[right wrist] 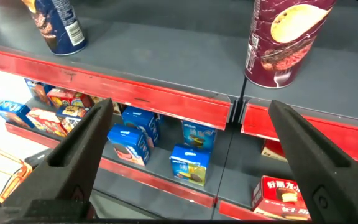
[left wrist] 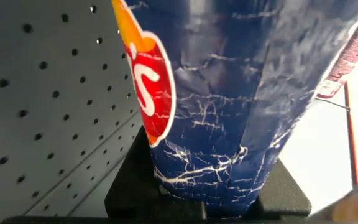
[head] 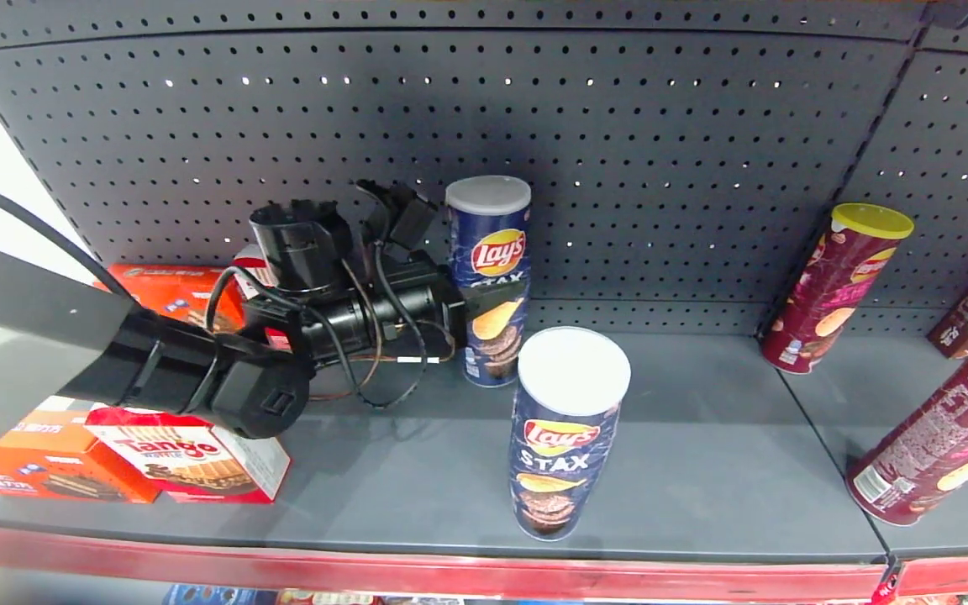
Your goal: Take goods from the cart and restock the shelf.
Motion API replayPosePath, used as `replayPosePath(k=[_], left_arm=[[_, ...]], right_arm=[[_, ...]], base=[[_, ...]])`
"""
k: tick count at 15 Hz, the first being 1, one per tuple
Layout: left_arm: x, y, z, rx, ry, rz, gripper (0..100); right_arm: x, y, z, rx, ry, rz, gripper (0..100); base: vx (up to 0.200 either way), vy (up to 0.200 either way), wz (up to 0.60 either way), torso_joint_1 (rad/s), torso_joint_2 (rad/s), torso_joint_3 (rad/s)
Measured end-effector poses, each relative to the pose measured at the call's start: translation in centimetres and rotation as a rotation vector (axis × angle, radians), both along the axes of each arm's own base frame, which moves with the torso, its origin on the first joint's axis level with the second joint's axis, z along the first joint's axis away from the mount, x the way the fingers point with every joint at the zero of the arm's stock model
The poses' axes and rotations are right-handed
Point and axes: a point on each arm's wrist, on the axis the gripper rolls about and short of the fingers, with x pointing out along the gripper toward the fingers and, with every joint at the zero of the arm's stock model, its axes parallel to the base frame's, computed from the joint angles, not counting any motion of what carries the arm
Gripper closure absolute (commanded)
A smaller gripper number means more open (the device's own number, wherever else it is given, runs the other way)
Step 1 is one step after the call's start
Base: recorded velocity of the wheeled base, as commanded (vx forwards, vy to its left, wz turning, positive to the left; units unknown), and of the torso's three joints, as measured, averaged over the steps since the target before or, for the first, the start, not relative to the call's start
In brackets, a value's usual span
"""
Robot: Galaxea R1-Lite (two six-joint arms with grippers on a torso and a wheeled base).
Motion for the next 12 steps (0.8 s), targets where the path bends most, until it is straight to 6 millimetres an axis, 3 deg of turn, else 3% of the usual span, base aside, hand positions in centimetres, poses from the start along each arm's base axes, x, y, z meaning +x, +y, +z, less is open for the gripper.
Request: replayPosePath(k=[12], left_arm=[[3.2,-2.5,-2.2,-0.005,-0.02,-0.021,100]], right_arm=[[0.0,0.0,0.0,0.0,0.001,0.0,0]], base=[[0.0,0.0,0.0,0.0,0.0,0.0]])
